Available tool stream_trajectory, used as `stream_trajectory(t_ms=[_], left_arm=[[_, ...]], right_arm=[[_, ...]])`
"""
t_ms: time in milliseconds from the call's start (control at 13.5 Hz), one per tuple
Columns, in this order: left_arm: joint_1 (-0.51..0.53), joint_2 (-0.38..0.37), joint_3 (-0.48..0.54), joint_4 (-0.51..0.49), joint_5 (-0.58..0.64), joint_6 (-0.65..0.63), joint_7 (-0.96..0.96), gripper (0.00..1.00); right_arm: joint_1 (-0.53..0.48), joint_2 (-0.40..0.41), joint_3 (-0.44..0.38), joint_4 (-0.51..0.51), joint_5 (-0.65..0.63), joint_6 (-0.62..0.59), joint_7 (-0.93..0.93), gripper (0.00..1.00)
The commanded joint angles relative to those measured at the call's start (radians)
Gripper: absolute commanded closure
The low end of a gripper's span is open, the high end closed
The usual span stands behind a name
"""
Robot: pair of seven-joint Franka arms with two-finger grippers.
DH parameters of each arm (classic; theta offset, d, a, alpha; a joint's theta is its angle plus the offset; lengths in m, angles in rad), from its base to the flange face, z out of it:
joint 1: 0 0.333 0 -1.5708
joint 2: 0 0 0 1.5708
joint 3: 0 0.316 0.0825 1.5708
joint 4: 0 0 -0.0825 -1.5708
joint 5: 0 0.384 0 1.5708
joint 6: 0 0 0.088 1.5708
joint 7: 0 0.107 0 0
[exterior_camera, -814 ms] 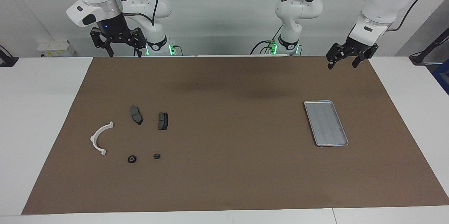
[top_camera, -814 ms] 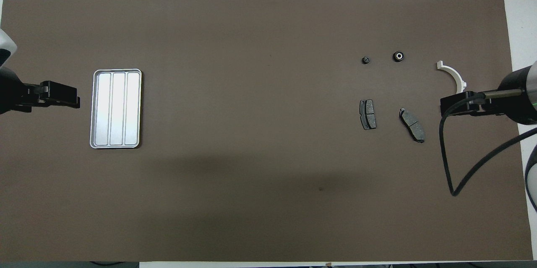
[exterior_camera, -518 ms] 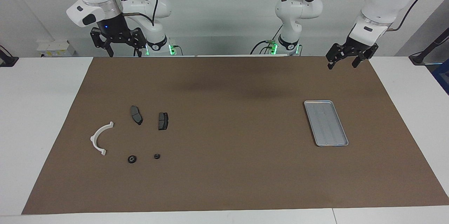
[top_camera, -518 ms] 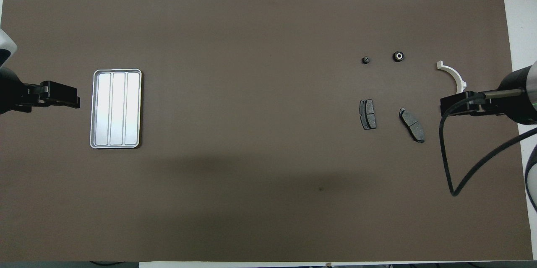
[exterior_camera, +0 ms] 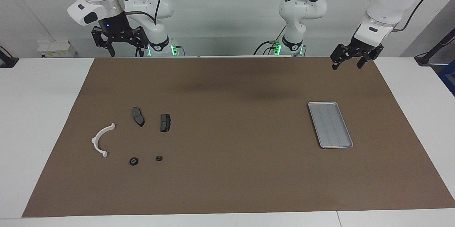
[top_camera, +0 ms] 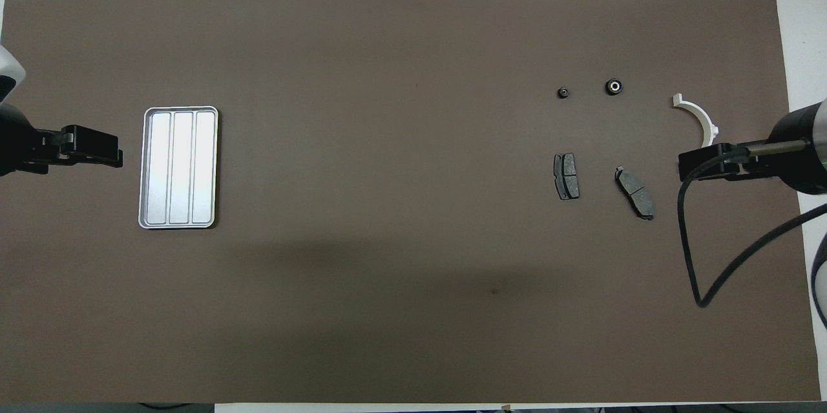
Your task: Pick bearing gear from pile to tray
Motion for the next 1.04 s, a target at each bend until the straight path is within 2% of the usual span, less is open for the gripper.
stream_trajectory(t_ms=[0, 148, 296, 666, 961], left_arm=[[-0.005, -0.016, 0.005, -0.010, 0.014, -0.008, 0.004, 0.00], [-0.005, -0.016, 0.004, -0.010, 0.014, -0.007, 0.004, 0.00], [-0.006, -0.016, 0.004, -0.010, 0.014, -0.008, 0.003, 0.00], [-0.008, -0.018, 0.002, -0.008, 0.014, -0.002, 0.004, 0.00], [-0.006, -0.021, 0.002, -0.010, 0.014, -0.019, -0.004, 0.00]], right_arm=[[-0.018, -0.033, 0.006, -0.085, 0.009, 0.085, -0.044, 0.00], [-0.024, -0.019, 0.004, -0.158, 0.009, 0.219, -0.049, 0.00], [-0.023, 0.042, 0.003, -0.170, 0.007, 0.267, -0.038, 0.00], [-0.014, 0.252, 0.003, -0.166, -0.013, 0.457, 0.079, 0.00], [-0.008, 0.431, 0.001, -0.123, -0.034, 0.624, 0.184, 0.00]])
